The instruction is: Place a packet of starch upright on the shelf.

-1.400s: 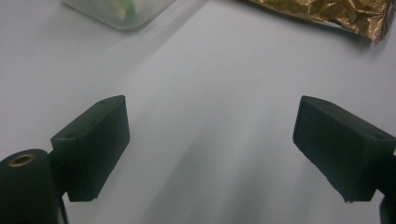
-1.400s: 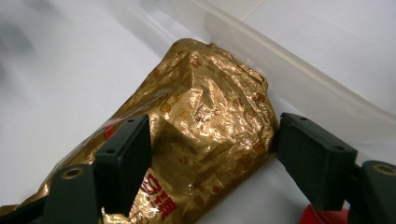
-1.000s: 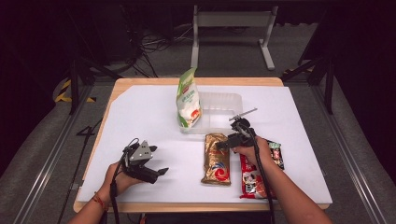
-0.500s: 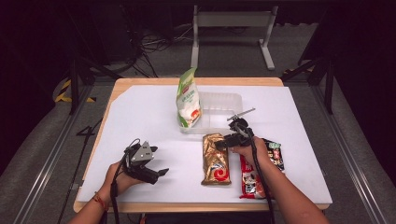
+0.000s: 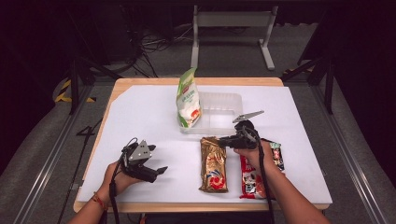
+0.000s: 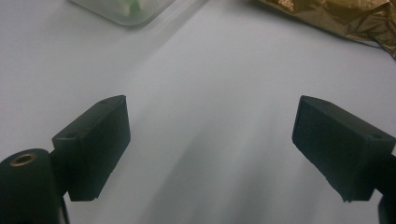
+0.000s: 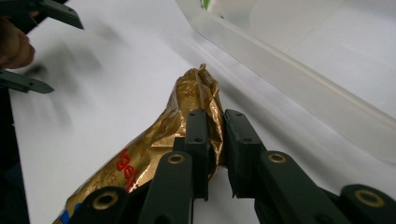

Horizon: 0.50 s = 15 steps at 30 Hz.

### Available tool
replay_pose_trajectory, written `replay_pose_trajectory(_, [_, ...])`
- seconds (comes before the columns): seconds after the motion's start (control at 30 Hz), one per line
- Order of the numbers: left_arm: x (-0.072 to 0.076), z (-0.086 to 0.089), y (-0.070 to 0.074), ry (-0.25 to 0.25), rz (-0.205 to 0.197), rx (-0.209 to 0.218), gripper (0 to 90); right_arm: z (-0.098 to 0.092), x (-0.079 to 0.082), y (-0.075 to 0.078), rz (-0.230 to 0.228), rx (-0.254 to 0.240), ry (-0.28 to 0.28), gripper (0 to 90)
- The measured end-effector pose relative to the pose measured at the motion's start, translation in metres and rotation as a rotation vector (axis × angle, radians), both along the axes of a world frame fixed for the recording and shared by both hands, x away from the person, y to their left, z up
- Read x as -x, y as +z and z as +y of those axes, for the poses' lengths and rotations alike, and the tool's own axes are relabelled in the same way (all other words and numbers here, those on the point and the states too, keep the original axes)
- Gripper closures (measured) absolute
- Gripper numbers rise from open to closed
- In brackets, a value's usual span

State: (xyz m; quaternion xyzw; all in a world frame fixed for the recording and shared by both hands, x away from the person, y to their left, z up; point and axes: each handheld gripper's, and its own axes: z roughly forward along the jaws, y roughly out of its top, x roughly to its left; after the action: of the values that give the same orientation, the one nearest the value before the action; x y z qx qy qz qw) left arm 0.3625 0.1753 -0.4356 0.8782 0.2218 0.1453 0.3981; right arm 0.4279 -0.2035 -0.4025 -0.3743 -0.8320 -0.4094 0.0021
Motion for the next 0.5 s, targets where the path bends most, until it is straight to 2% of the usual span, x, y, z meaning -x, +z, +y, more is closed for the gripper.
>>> replay_pose_trajectory(0.07, [0.0, 0.001, 0.0, 0.006, -0.001, 0.001, 12.2, -0.001, 0.002, 0.002, -0.009, -0.01, 0.001, 82.9])
replay_pose_trajectory(0.33, [-0.003, 0.007, 0.002, 0.03, -0.006, 0.03, 12.5, -0.016, 0.025, 0.026, -0.118, -0.087, 0.002, 87.2])
replay_pose_trajectory(0.5, [-0.003, 0.009, 0.002, 0.038, -0.004, 0.047, 13.0, -0.026, 0.031, 0.036, -0.16, -0.131, -0.003, 88.2])
